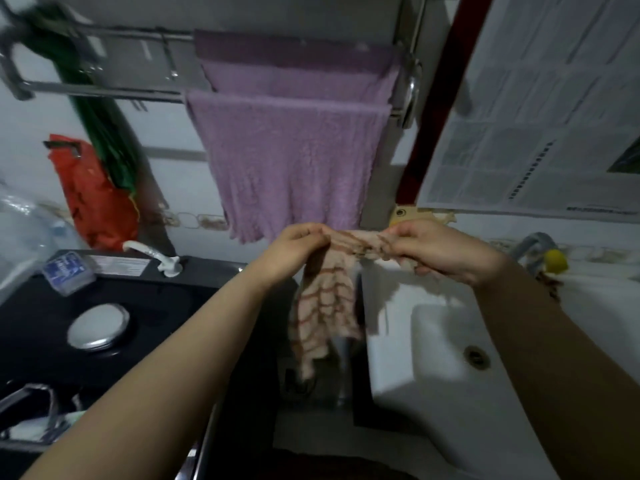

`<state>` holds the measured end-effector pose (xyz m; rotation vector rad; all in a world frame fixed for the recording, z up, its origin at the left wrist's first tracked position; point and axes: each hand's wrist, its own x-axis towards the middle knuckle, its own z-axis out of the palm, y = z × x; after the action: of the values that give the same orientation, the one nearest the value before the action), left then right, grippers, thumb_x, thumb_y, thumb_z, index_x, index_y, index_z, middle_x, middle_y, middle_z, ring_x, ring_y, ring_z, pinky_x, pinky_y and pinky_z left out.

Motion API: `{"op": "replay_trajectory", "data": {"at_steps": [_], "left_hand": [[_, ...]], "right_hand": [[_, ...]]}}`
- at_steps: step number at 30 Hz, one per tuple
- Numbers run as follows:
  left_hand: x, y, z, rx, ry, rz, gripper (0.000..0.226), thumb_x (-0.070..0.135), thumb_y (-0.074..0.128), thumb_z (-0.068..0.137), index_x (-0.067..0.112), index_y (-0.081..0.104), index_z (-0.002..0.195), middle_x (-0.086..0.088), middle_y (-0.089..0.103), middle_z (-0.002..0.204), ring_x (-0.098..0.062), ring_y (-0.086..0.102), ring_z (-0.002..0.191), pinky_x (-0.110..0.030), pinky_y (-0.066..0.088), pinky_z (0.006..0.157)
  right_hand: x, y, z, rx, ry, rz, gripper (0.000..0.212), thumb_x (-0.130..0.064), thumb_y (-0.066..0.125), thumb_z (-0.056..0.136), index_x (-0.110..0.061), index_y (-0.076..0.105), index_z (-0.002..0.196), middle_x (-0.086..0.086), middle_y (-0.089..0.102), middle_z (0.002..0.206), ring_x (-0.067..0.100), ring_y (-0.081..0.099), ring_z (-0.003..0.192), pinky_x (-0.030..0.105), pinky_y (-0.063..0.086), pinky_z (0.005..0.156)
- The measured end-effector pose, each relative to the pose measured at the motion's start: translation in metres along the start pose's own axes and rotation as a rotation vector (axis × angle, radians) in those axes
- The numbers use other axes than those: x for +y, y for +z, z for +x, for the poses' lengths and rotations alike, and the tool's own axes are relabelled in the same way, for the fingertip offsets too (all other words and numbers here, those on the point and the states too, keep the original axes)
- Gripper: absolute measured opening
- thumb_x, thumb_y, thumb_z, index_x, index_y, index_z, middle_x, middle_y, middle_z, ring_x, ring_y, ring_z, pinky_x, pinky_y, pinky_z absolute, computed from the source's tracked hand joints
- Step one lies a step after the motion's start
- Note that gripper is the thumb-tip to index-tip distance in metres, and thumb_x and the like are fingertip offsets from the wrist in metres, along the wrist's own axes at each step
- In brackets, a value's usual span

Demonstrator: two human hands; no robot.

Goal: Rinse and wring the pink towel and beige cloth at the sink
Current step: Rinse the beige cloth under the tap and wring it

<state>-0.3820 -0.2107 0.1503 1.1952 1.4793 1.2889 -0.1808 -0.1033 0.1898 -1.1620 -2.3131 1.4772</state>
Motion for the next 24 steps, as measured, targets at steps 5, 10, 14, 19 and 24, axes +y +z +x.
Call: {"op": "replay_trajectory", "data": {"at_steps": [5, 10, 14, 19, 24], "left_hand": [[0.015, -0.023, 0.0, 0.053, 0.001, -0.012, 0.03, 0.024, 0.04, 0.101, 0.021, 0.066, 0.087, 0.005, 0.067, 0.082, -0.013, 0.059, 0.081, -0.034, 0.044, 0.084], [0.024, -0.038, -0.002, -0.035, 0.144, 0.188, 0.033, 0.038, 0.063, 0.086, 0.018, 0.048, 0.106, 0.007, 0.059, 0.094, 0.011, 0.055, 0.076, -0.009, 0.045, 0.069], [0.032, -0.049, 0.0, 0.201, 0.336, 0.551, 0.041, 0.039, 0.076, 0.074, 0.02, 0.054, 0.103, 0.004, 0.06, 0.098, -0.009, 0.056, 0.087, -0.024, 0.046, 0.073], [0.053, -0.077, 0.001, 0.091, 0.368, 0.649, 0.007, 0.028, 0.069, 0.085, 0.02, 0.069, 0.084, 0.014, 0.064, 0.08, -0.007, 0.06, 0.072, -0.024, 0.048, 0.07], [0.079, -0.083, 0.0, -0.068, 0.269, 0.364, 0.015, 0.024, 0.067, 0.085, 0.018, 0.071, 0.098, 0.001, 0.073, 0.087, -0.014, 0.068, 0.079, -0.018, 0.049, 0.061]], "right_hand": [[-0.032, 0.013, 0.013, -0.15, -0.034, 0.652, 0.03, -0.028, 0.057, 0.086, -0.008, 0.069, 0.106, 0.022, 0.07, 0.103, 0.031, 0.069, 0.091, 0.039, 0.059, 0.076], [-0.067, 0.037, 0.022, -0.029, -0.119, 0.659, 0.037, -0.034, 0.054, 0.093, 0.0, 0.06, 0.108, 0.017, 0.071, 0.075, 0.021, 0.067, 0.056, 0.025, 0.054, 0.047], [-0.089, 0.046, 0.028, 0.113, -0.212, 0.449, 0.028, -0.038, 0.046, 0.097, -0.011, 0.052, 0.103, 0.013, 0.067, 0.08, 0.018, 0.066, 0.053, 0.025, 0.052, 0.044], [-0.113, 0.039, 0.033, 0.156, -0.295, 0.342, 0.043, -0.055, 0.053, 0.085, -0.018, 0.052, 0.106, 0.003, 0.064, 0.086, 0.014, 0.065, 0.062, 0.035, 0.056, 0.061], [-0.135, 0.029, 0.034, -0.035, -0.419, 0.403, 0.045, -0.006, 0.07, 0.077, -0.019, 0.05, 0.115, 0.0, 0.069, 0.08, 0.014, 0.067, 0.061, 0.022, 0.049, 0.041]]}}
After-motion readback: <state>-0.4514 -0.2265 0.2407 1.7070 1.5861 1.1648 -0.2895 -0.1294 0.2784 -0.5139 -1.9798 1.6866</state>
